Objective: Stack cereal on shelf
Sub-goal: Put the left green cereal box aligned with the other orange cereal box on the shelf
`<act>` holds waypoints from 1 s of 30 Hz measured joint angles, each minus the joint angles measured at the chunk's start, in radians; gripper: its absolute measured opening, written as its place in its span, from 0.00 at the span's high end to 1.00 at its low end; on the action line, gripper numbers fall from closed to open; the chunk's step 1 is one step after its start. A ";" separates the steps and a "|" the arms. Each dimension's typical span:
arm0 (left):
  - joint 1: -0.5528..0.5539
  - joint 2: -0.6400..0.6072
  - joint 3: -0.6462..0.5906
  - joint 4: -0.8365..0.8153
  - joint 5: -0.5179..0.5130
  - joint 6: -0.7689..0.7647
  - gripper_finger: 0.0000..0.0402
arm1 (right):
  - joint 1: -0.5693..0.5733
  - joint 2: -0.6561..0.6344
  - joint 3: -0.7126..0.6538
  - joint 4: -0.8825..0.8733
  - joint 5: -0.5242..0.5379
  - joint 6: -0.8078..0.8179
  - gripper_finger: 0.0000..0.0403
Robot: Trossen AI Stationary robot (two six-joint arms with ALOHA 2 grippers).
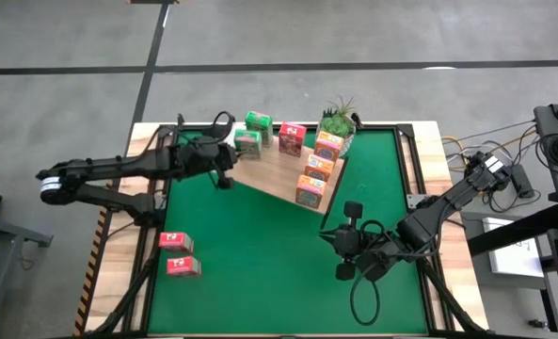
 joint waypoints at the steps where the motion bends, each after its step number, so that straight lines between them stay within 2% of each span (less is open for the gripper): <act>1: 0.005 0.000 0.000 0.000 -0.003 0.005 0.95 | 0.000 0.000 0.000 0.000 -0.001 0.000 0.98; 9: 0.019 -0.005 0.000 -0.001 -0.025 -0.004 0.95 | 0.000 0.000 0.000 0.001 -0.005 0.000 0.98; 16: 0.014 -0.041 0.041 -0.108 -0.034 -0.044 0.95 | 0.000 0.000 -0.001 0.001 -0.005 -0.005 0.98; 22: 0.023 -0.069 0.045 -0.130 -0.045 -0.029 0.95 | 0.000 0.000 -0.001 0.001 -0.005 -0.008 0.98; 27: 0.033 -0.069 0.045 -0.149 -0.173 -0.001 0.95 | 0.000 0.000 -0.002 0.001 -0.004 -0.008 0.98; 30: 0.051 -0.068 0.045 -0.115 -0.183 0.013 0.96 | 0.000 0.000 -0.002 0.001 -0.004 -0.008 0.98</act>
